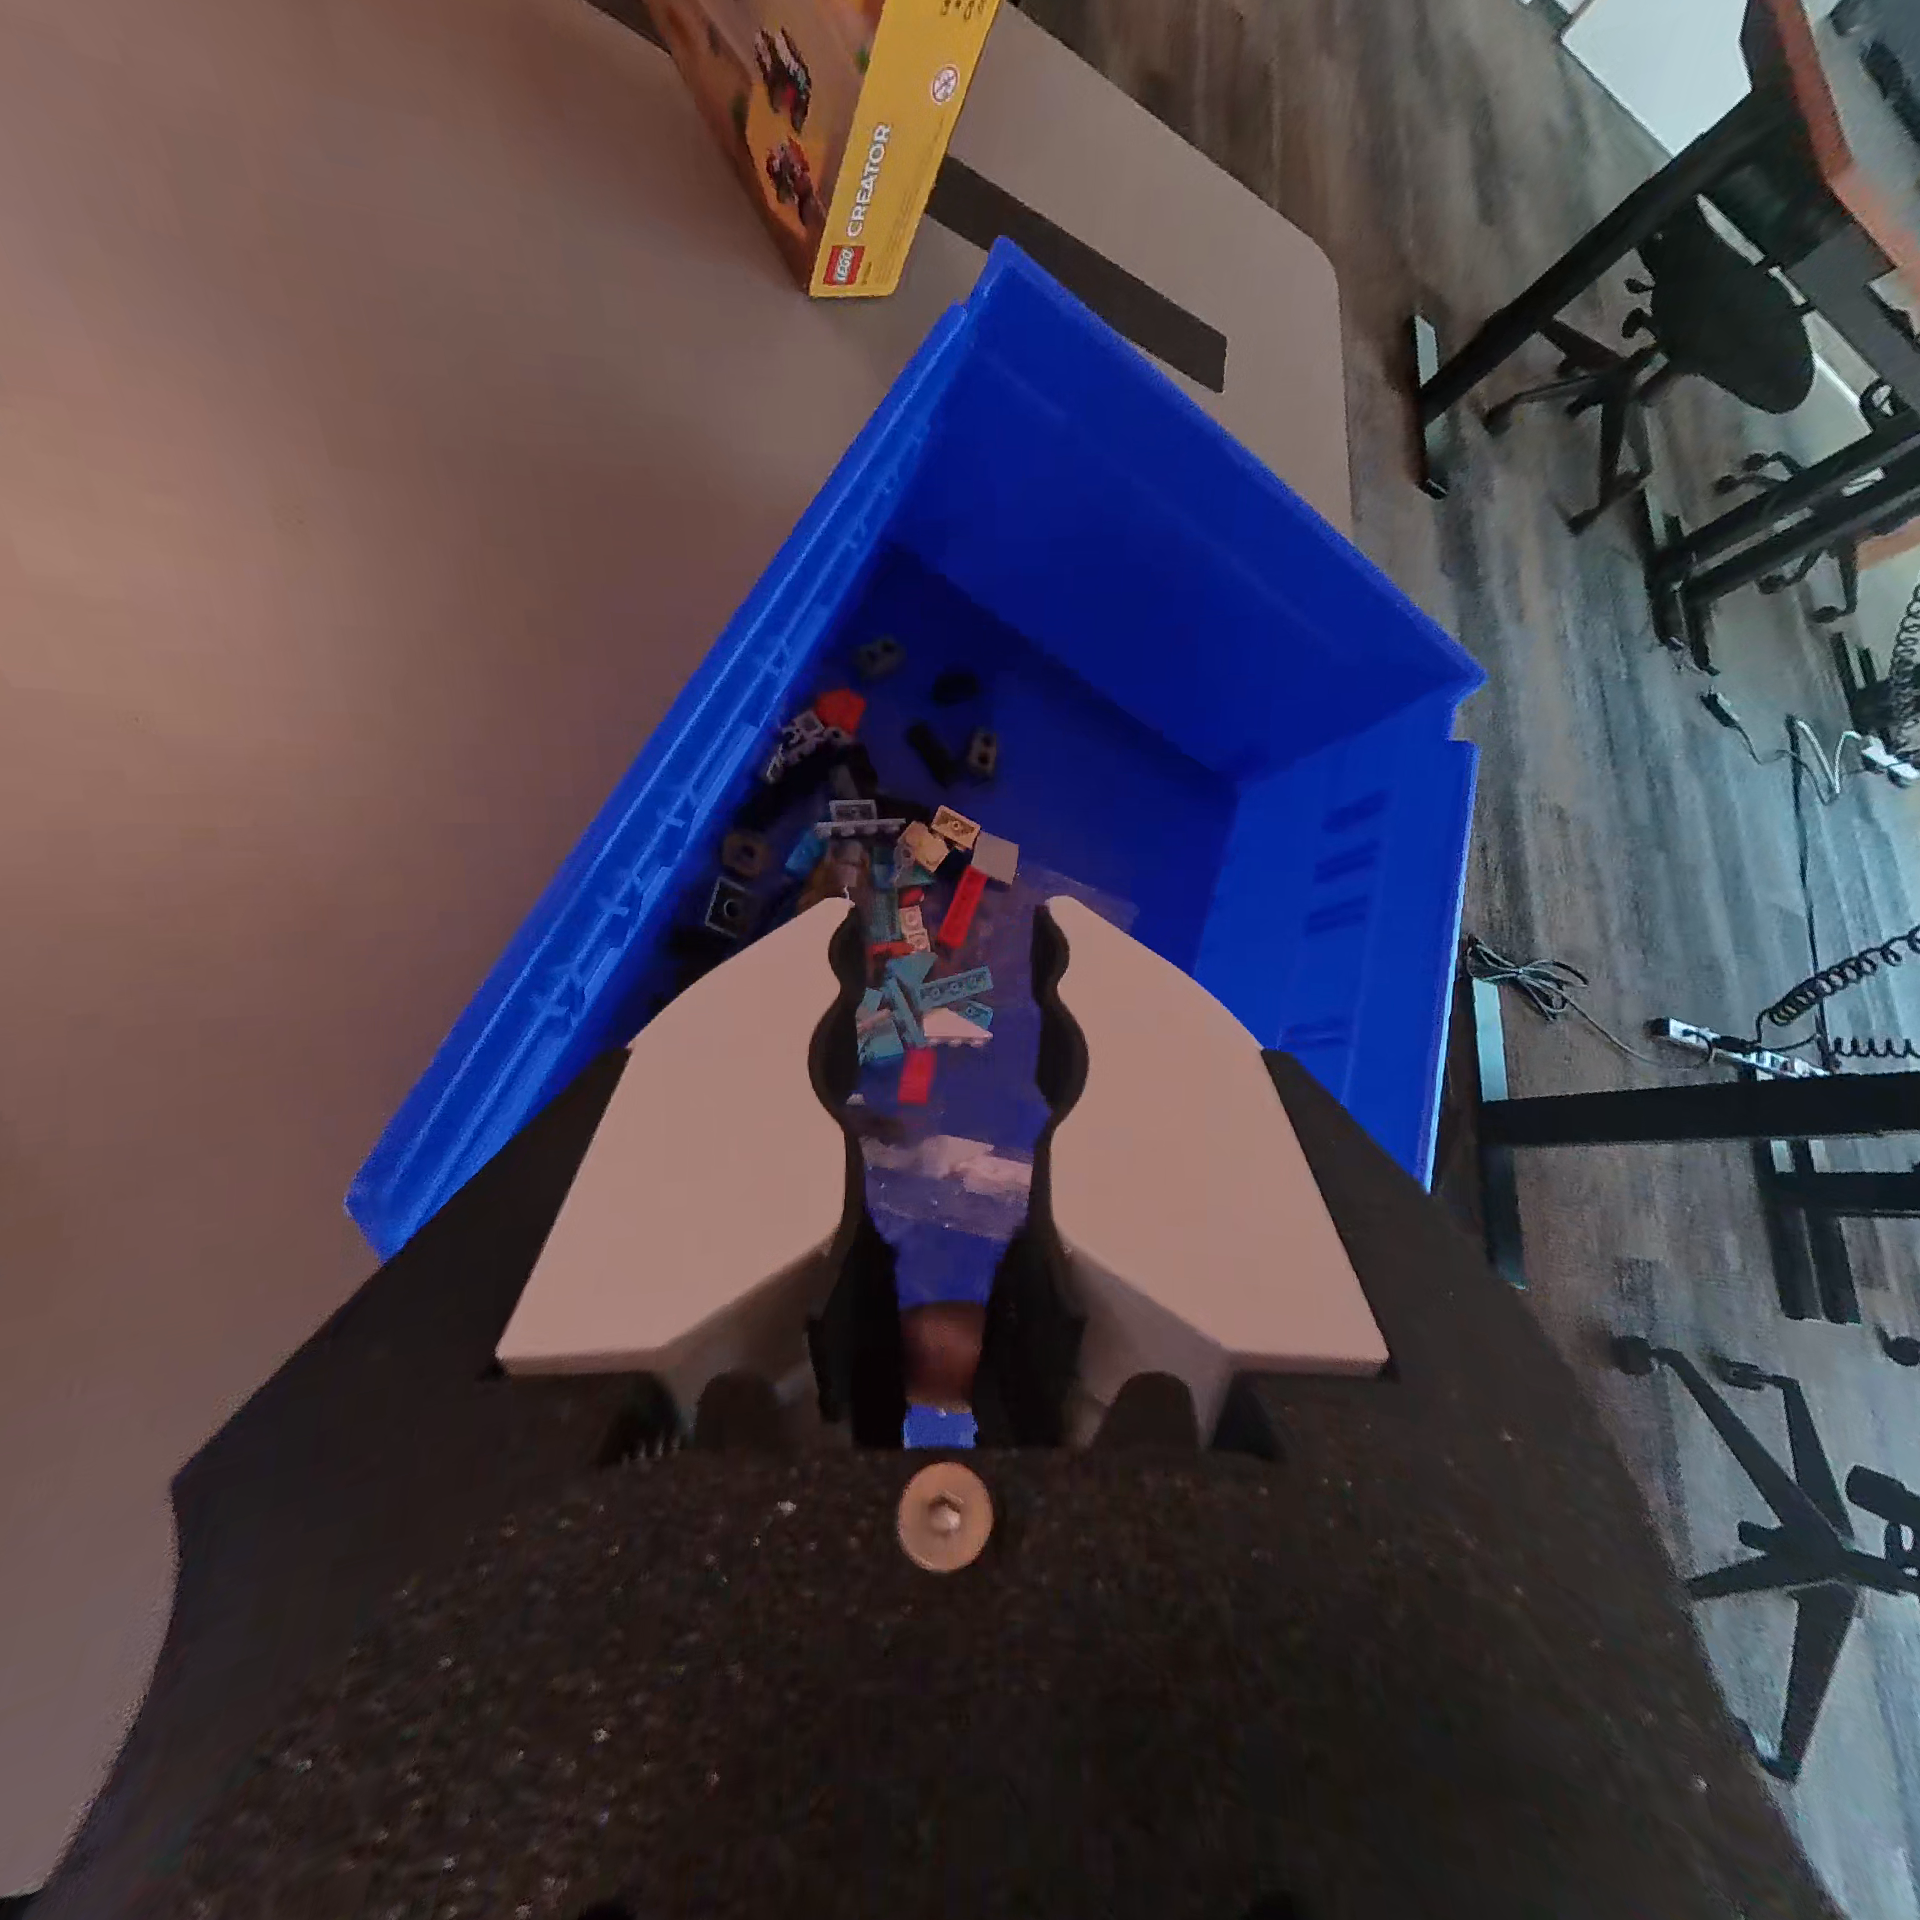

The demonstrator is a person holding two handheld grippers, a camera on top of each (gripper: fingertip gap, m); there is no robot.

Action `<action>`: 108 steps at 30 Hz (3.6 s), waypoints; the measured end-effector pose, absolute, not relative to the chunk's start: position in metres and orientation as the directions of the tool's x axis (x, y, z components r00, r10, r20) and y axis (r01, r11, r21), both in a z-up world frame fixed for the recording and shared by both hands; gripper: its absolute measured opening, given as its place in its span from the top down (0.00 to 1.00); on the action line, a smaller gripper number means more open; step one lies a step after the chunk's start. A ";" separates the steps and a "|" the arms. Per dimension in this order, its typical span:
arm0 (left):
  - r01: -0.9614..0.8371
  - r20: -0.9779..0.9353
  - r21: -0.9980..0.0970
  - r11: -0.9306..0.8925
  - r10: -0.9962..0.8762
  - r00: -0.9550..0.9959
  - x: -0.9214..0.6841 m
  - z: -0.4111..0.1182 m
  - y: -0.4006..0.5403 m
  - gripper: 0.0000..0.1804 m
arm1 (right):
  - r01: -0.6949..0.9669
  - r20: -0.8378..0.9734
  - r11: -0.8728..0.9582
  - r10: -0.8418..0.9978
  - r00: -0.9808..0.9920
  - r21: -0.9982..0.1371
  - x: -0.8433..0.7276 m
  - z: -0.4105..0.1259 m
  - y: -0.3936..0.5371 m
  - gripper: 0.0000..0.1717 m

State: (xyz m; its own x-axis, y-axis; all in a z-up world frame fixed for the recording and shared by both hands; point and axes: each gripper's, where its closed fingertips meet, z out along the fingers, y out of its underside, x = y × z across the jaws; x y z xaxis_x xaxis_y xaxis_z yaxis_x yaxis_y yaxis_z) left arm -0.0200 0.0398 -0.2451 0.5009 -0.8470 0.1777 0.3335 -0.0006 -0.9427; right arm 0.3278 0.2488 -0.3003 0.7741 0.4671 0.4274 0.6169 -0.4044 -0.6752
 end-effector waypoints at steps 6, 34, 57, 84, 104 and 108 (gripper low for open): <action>0.366 0.209 -0.930 -0.021 -0.850 0.484 -0.022 -0.243 0.040 0.91 | 0.505 0.342 -0.194 0.533 0.774 -0.841 0.288 -0.261 0.244 0.81; 0.317 -0.077 -0.923 0.218 -0.912 0.403 -0.003 -0.226 0.003 0.91 | 0.086 0.057 0.102 0.908 -0.415 -0.991 -0.013 -0.237 0.001 0.91; 0.520 0.124 -0.846 0.121 -0.903 0.411 -0.037 -0.211 0.016 0.90 | 0.156 0.405 0.374 0.859 0.312 -0.914 0.069 -0.184 0.124 0.91; 0.309 0.046 -0.937 0.161 -0.821 0.569 -0.025 -0.235 0.033 0.91 | 0.569 0.252 -0.611 0.528 0.811 -0.550 0.333 -0.335 0.253 0.75; 0.255 0.342 -0.926 -0.279 -0.904 0.255 0.007 -0.271 0.020 0.91 | 0.090 0.684 0.746 0.646 -0.339 -0.660 0.039 -0.240 0.024 0.85; 0.246 0.382 -0.911 -0.332 -0.903 0.197 0.010 -0.272 0.015 0.90 | 0.071 0.754 0.813 0.566 -0.332 -0.578 0.007 -0.259 0.019 0.86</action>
